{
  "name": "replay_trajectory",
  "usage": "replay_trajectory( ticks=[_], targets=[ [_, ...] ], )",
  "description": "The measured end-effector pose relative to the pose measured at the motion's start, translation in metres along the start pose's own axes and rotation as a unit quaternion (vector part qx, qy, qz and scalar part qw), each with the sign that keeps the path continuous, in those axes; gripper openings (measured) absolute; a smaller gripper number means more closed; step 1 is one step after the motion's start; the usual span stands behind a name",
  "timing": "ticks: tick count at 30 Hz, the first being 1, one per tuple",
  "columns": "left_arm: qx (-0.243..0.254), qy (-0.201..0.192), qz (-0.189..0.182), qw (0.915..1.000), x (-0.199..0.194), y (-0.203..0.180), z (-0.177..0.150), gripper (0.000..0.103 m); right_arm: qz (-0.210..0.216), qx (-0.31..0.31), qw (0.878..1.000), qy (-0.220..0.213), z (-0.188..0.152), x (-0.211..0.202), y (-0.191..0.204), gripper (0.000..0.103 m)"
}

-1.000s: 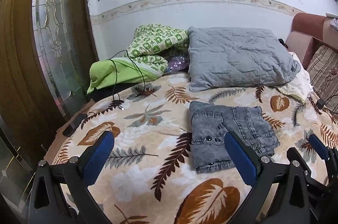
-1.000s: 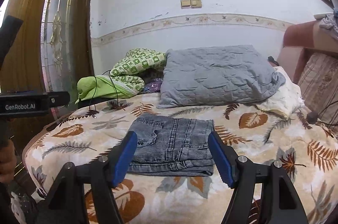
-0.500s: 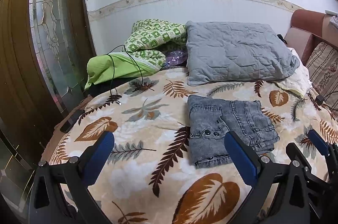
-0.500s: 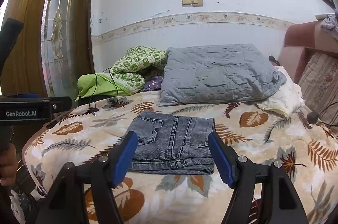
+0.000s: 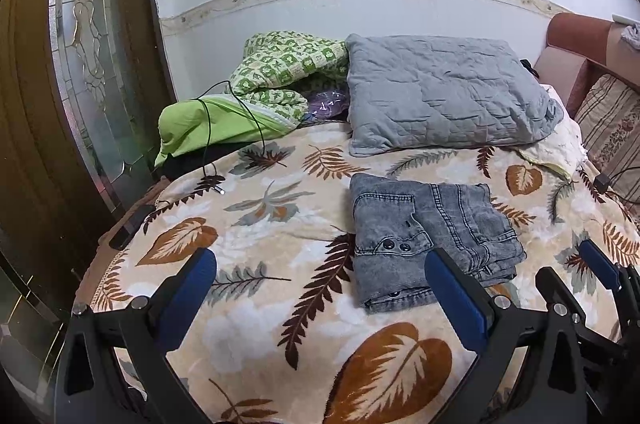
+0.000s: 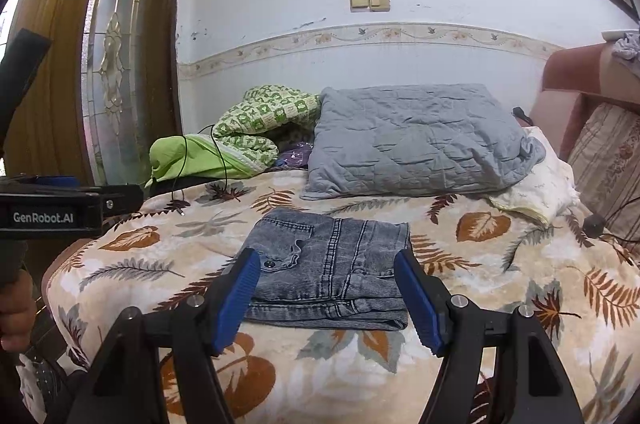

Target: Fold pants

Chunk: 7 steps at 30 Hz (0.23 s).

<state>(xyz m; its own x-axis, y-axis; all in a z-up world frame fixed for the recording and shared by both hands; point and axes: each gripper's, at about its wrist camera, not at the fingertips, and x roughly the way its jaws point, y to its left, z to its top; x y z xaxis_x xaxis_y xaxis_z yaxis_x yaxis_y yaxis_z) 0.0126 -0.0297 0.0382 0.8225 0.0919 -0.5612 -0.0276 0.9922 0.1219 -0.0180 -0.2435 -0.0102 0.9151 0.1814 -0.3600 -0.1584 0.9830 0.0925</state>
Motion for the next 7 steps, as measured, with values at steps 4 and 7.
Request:
replay_trajectory(
  ticks=[4, 7],
  targets=[
    [-0.003, -0.001, -0.011, 0.9999, 0.0004, 0.0006, 0.0001, 0.103, 0.001, -0.002, 1.0, 0.001, 0.0, 0.0007, 0.0004, 0.073],
    [-0.002, -0.001, -0.012, 0.9999, 0.0017, 0.0005, 0.0002, 0.103, 0.002, -0.002, 1.0, 0.0, 0.0002, 0.0009, -0.0001, 0.073]
  ],
)
